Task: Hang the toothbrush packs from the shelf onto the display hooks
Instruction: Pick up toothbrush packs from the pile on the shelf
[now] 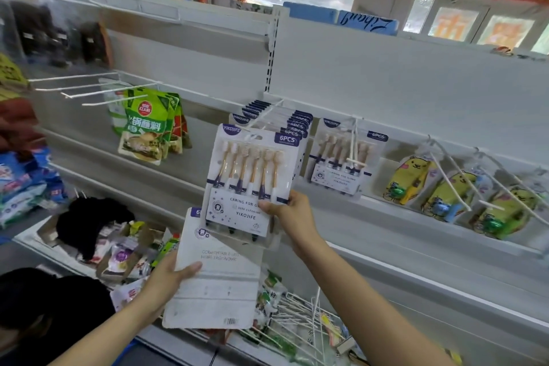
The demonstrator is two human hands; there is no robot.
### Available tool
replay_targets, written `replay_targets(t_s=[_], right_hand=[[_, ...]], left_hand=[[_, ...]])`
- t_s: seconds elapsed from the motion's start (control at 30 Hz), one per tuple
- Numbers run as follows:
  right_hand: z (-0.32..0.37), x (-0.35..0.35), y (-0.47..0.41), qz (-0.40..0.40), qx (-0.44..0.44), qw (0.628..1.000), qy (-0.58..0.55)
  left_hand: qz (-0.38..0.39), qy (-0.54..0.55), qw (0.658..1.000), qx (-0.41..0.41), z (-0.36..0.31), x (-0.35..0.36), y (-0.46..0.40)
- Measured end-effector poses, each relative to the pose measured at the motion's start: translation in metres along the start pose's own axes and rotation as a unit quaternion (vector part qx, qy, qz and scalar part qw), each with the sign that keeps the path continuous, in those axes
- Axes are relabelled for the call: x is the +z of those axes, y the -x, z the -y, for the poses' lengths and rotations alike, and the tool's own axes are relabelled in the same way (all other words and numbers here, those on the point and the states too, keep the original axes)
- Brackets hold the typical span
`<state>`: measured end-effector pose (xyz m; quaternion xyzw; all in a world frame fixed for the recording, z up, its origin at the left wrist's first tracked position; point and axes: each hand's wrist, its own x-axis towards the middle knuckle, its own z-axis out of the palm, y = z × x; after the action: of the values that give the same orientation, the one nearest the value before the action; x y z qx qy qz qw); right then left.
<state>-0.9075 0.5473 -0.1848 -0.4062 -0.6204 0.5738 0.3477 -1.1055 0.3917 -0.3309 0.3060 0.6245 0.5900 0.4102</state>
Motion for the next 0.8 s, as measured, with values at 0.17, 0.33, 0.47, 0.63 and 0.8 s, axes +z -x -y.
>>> replay_targets(t_s=[0.17,0.33,0.47,0.63,0.8], right_hand=[[0.000,0.006,-0.024,-0.040,0.003,0.999,0.016],[-0.004,0.007,-0.044,-0.077,0.004,0.996,0.054],[-0.013,0.005,-0.056,-0.104,0.002,0.992,0.078],[-0.016,0.007,-0.060,-0.102,0.003,0.989,0.104],[-0.017,0.001,-0.054,-0.112,-0.009,0.972,0.204]], left_hand=[[-0.031,-0.005,0.999,-0.012,0.007,-0.008,-0.001],[-0.069,-0.004,0.997,-0.041,0.021,-0.024,0.005],[-0.084,-0.017,0.996,-0.019,0.016,-0.028,0.013],[-0.085,-0.017,0.996,0.029,-0.009,-0.015,0.019],[-0.091,-0.021,0.990,0.102,-0.034,0.003,0.031]])
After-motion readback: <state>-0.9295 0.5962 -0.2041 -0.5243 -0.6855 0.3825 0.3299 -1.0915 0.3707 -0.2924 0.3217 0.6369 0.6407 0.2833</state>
